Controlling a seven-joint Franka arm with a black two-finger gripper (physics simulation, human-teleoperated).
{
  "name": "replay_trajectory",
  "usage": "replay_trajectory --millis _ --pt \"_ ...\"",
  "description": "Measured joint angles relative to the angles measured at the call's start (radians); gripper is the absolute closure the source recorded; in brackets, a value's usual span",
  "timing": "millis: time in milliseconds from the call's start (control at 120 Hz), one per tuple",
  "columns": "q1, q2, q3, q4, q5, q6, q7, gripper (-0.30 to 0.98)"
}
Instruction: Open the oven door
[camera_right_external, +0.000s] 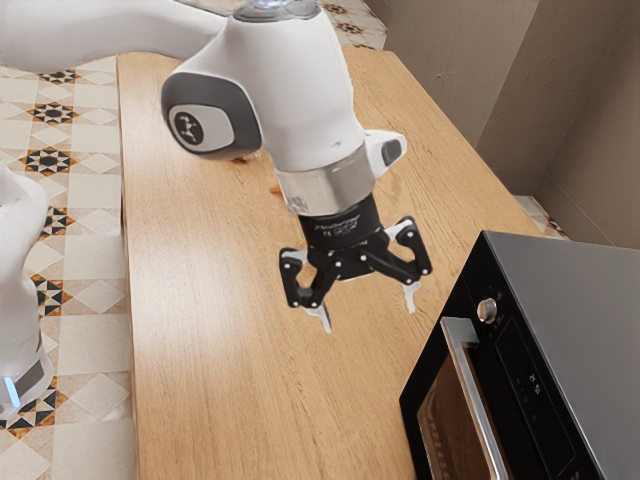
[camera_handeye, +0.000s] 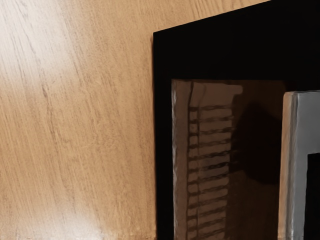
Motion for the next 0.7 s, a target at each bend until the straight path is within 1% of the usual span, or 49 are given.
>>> replay_trajectory --millis 250,400,600,700 --pt "-0.017 0.073 -0.008 0.023 0.004 0.092 0.045 0.00" --pt "-0.018 0.094 -0.012 0.026 0.028 0.132 0.064 0.00" --pt "-0.005 0.121 -0.010 0.031 0.040 0.161 0.085 0.00" --pt "0.000 0.136 -0.006 0.040 0.085 0.170 0.095 0.00"
